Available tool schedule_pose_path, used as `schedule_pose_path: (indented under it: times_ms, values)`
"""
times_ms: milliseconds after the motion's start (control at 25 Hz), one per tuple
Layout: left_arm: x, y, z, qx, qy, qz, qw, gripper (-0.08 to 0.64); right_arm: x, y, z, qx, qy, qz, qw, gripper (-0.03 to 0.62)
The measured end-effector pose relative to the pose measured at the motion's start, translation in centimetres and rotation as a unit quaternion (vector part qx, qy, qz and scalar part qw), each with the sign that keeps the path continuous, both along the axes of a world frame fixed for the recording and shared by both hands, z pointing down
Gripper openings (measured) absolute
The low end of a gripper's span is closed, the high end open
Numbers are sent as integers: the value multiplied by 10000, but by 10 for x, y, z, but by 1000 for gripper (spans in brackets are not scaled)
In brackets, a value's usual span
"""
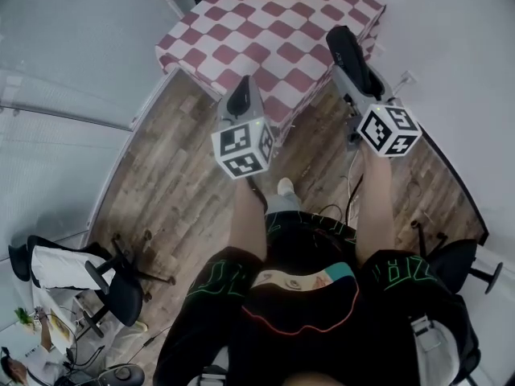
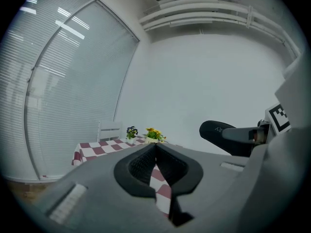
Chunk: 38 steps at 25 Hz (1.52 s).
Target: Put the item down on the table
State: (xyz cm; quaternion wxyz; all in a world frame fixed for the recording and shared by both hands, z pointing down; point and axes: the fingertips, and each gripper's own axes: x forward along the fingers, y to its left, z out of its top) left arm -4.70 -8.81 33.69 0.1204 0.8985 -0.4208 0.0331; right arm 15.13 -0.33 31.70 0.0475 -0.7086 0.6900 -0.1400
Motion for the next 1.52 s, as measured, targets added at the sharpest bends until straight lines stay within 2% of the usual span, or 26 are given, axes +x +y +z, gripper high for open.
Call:
schedule_pose_path:
  times_ms: [320, 400, 480, 640, 800, 1000, 1200, 1320, 1520]
  values:
    - [4, -47, 8, -303, 566, -171, 9978, 9, 10, -39, -18, -229, 521, -40, 9984, 282]
    - [-2, -58, 9, -225, 450, -279, 9983, 9, 7, -48, -21, -226, 587, -96, 9980, 282]
    - [4, -65, 6, 42, 218, -251, 9994, 9, 8, -58, -24, -205, 651, -130, 9976, 282]
    - [10, -73, -1, 68, 511, -266, 9983, 9, 13, -73, -32, -181, 801, -223, 9964, 282]
    - [-9, -88, -8, 102, 537, -543, 9970, 9, 6, -87, -43, -33, 880, -391, 9953, 282]
    - [-6, -106, -14, 260, 470, -660, 9964, 9, 11, -110, -45, 91, 868, -529, 9948, 282]
    - [7, -135, -8, 242, 371, -844, 9954, 9, 25, -150, -33, 57, 759, -771, 9941, 282]
    - [22, -153, 3, 137, 303, -888, 9955, 9, 39, -176, -19, -51, 666, -834, 9943, 282]
    - [50, -175, 41, -267, 168, -1022, 9943, 9, 67, -206, 20, -403, 431, -964, 9936, 282]
